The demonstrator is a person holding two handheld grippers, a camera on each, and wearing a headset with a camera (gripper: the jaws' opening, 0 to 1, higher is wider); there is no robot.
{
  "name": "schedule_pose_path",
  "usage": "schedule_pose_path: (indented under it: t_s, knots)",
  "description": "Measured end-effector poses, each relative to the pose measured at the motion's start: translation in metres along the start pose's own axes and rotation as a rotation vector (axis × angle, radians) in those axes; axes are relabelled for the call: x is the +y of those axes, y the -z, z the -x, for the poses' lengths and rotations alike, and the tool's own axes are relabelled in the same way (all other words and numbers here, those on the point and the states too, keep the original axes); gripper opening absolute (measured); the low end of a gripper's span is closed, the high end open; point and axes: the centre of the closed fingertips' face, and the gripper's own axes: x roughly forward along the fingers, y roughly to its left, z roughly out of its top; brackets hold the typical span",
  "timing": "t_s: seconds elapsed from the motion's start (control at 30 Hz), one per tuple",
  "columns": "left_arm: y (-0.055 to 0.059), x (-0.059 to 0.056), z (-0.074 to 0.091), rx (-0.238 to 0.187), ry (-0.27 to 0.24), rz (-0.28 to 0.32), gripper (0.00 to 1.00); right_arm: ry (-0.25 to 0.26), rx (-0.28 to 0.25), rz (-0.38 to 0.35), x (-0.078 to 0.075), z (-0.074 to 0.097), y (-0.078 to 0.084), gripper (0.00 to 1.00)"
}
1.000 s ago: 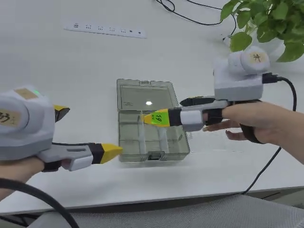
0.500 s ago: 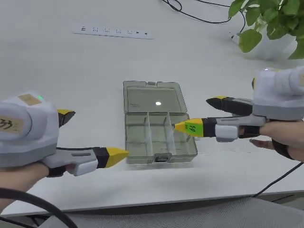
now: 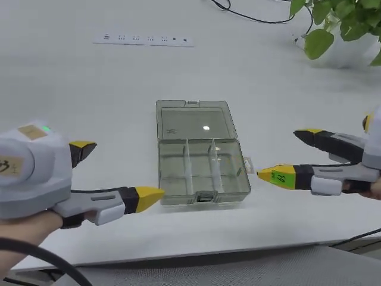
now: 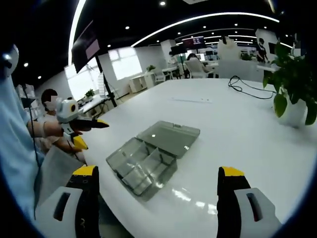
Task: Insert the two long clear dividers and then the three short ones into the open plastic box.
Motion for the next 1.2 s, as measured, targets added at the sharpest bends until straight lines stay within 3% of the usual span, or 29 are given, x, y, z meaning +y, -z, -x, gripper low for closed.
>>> schedule_pose_path:
  t_s: [0.23,0.57,0.77,0.8,0.93,1.2]
  knots:
    - [-0.004,-0.003,0.0,-0.015,0.002,-0.005,0.96,0.038,-0.019,0.01,-0.011,0.018,0.004,1.0]
    - [-0.008,-0.011,0.001,-0.046,0.009,-0.001,0.96,0.057,-0.036,0.02,-0.022,0.03,0.007,1.0]
    - [-0.01,-0.012,0.003,-0.055,-0.001,-0.006,0.96,0.049,-0.018,0.046,-0.026,0.033,0.009,1.0]
    - [-0.01,-0.011,0.004,-0.057,-0.005,-0.008,0.96,0.049,-0.017,0.05,-0.034,0.034,0.01,1.0]
    - [-0.01,-0.012,0.005,-0.062,-0.011,-0.004,0.95,0.046,-0.002,0.073,-0.039,0.035,0.012,1.0]
    - [-0.011,-0.017,0.008,-0.081,-0.014,-0.003,0.95,0.005,0.067,0.145,-0.04,0.032,0.015,0.99]
